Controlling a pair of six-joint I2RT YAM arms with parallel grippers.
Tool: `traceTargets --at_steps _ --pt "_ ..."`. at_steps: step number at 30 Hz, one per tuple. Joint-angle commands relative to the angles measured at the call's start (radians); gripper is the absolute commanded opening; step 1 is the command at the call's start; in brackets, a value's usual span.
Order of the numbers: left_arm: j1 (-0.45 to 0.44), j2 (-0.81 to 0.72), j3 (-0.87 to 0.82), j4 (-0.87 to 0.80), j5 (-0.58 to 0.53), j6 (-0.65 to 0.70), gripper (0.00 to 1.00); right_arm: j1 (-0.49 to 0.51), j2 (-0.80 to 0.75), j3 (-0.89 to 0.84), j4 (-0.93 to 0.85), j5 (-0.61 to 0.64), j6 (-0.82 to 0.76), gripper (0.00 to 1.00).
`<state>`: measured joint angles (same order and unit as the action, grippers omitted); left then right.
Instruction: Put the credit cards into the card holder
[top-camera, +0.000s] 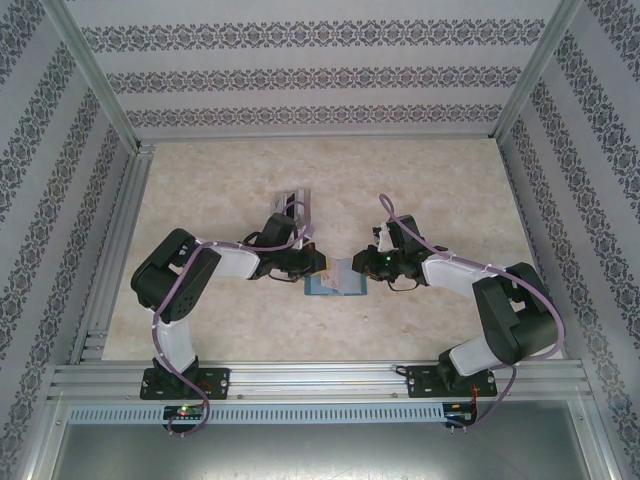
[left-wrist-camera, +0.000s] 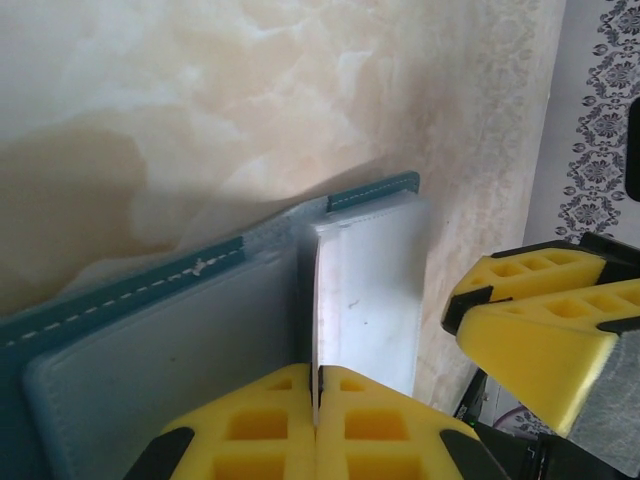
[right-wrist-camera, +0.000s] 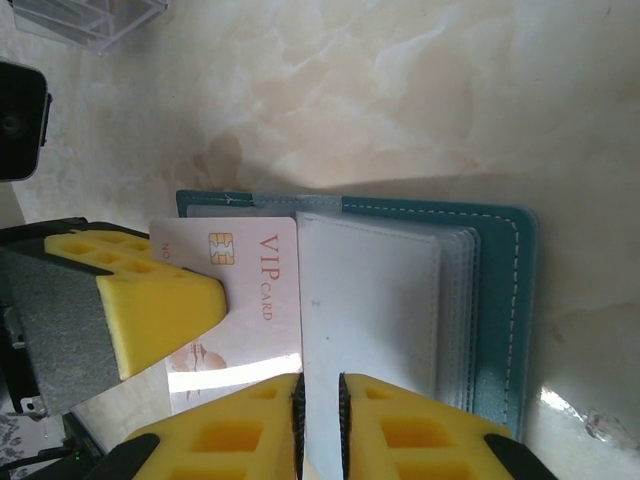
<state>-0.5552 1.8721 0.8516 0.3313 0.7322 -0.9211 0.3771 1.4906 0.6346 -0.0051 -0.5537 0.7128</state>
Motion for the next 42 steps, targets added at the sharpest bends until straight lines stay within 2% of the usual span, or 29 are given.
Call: traceTargets --at_steps 1,18,29,42 --pt "-0.010 0.024 0.021 0.040 0.016 0.008 0.00 -0.006 0.004 0.001 -0.013 0.015 -0.029 0.20" --pt "-0.011 0.005 0.024 0.062 0.031 -0.028 0.00 -0.017 0.086 0.002 -0.034 0.048 -0.054 0.20" --pt "-0.011 -0.014 0.041 0.055 0.023 -0.026 0.00 -0.021 0.065 -0.007 -0.078 0.097 -0.072 0.20" --pt "-0.011 -0.010 0.062 0.005 0.011 0.024 0.00 -0.024 0.065 -0.001 -0.082 0.089 -0.073 0.20"
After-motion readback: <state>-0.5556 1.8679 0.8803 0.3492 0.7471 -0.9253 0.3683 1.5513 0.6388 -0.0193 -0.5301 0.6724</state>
